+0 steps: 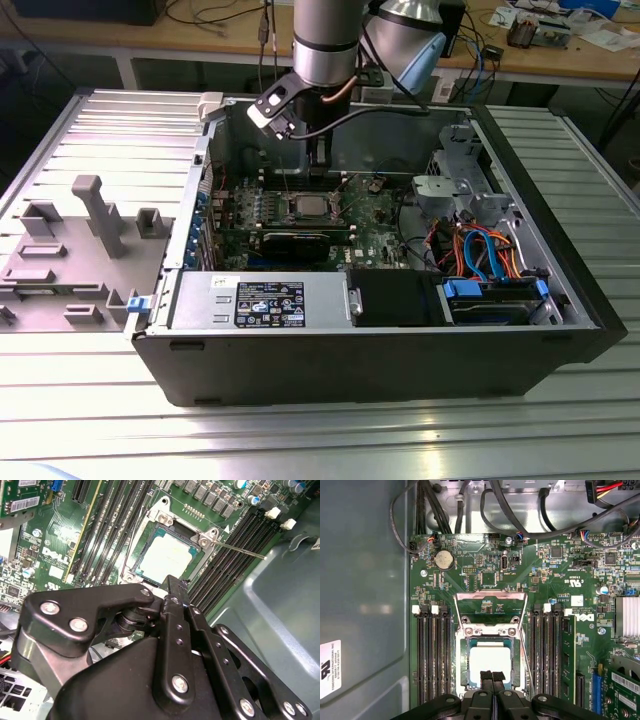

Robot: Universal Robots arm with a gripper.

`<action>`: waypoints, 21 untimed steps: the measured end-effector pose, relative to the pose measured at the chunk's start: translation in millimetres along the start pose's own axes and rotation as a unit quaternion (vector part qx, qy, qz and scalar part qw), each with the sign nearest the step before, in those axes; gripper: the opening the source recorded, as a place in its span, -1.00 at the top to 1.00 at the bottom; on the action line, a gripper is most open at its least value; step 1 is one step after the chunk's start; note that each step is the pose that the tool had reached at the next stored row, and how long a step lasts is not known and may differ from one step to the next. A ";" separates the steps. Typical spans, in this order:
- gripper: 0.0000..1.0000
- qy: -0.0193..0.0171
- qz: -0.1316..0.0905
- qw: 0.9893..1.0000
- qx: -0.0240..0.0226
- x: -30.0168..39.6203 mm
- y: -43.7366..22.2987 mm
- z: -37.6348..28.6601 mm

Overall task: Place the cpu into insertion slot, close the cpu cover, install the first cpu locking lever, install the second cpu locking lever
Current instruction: 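Close the cpu cover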

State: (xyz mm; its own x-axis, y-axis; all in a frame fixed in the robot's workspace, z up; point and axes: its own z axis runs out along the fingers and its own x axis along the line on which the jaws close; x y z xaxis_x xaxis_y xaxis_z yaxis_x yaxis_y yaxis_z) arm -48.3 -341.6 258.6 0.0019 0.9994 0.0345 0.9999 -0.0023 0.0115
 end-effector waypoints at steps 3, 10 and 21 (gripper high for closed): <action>0.79 0.000 0.000 1.000 0.000 0.1 0.0 -1.2; 0.79 0.000 0.000 1.000 0.000 0.3 0.1 -8.6; 0.79 0.000 0.000 1.000 0.000 0.6 0.2 -16.2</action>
State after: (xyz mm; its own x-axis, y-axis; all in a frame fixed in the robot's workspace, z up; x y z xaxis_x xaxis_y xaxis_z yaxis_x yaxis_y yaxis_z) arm -48.3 -341.5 274.9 0.0019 0.9994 0.0350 0.9999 -0.0023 0.0115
